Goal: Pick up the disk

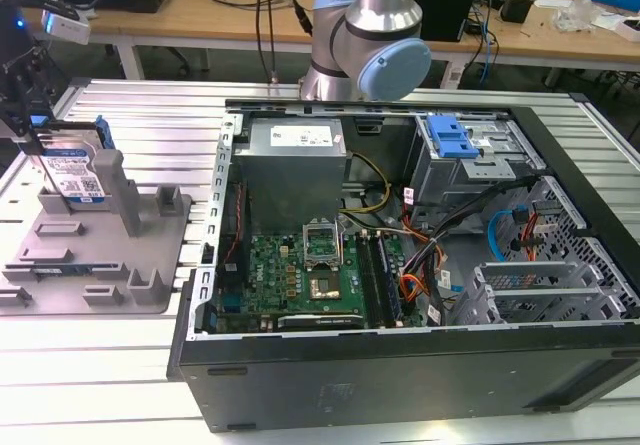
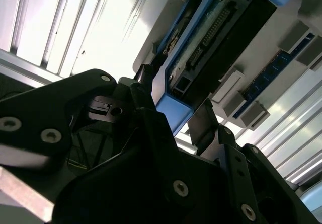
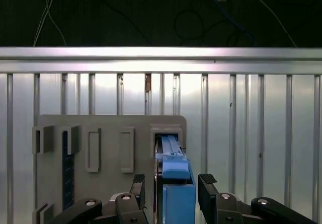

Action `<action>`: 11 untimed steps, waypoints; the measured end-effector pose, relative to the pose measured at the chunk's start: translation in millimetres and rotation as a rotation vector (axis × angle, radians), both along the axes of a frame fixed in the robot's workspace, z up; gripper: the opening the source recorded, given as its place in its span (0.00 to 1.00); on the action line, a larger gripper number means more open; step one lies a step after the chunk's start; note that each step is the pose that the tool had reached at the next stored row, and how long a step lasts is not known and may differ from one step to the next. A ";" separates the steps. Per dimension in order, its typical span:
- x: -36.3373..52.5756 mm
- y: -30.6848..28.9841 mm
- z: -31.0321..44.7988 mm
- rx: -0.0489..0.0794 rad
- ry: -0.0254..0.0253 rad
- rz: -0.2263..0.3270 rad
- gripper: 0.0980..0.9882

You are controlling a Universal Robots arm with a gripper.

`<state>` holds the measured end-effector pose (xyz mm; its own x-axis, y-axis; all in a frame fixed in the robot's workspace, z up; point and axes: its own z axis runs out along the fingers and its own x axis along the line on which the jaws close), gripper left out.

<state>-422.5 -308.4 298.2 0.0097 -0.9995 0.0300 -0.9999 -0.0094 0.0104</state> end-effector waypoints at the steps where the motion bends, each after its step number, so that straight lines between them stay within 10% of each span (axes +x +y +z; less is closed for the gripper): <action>1: 0.0 0.0 -0.4 0.000 0.0000 0.000 0.50; 11: 0.0 -0.1 -2.3 0.000 0.0001 0.000 0.40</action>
<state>-422.5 -308.5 295.9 0.0097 -0.9995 0.0301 -0.9999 -0.0094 0.0105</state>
